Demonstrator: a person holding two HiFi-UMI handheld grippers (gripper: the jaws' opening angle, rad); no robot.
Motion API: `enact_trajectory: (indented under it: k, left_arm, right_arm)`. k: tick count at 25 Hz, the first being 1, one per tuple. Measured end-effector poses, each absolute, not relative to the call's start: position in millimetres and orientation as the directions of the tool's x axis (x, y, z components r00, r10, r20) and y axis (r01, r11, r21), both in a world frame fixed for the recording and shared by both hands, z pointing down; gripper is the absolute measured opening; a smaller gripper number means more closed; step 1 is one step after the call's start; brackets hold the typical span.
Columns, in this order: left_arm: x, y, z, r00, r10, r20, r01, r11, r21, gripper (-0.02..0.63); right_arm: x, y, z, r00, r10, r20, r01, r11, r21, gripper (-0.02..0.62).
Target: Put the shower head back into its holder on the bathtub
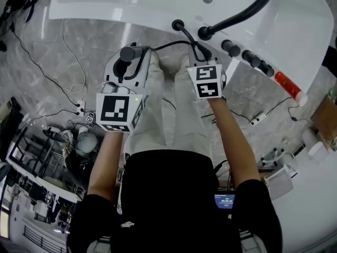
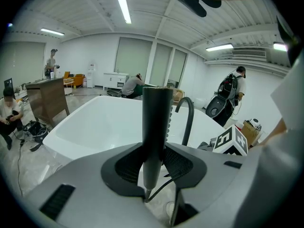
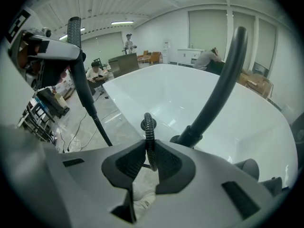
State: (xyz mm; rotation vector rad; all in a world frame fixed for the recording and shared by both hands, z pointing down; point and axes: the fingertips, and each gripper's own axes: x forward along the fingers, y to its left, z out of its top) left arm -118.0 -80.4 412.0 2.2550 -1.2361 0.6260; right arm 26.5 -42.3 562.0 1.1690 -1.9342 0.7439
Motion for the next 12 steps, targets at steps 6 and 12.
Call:
enact_trajectory:
  k: [6, 12]
  left_arm:
    - [-120.2, -74.4, 417.2, 0.486, -0.635, 0.601, -0.861, -0.464, 0.207, 0.144]
    - [-125.2, -71.0, 423.6, 0.483, -0.634, 0.605, -0.864, -0.456, 0.212, 0.144]
  right_arm:
    - [19.4, -47.5, 564.1, -0.306, -0.470, 0.828, -0.902, 0.421, -0.095, 0.063]
    - [19.1, -48.4, 581.1, -0.287, -0.427, 0.857, -0.900, 0.426, -0.089, 0.063]
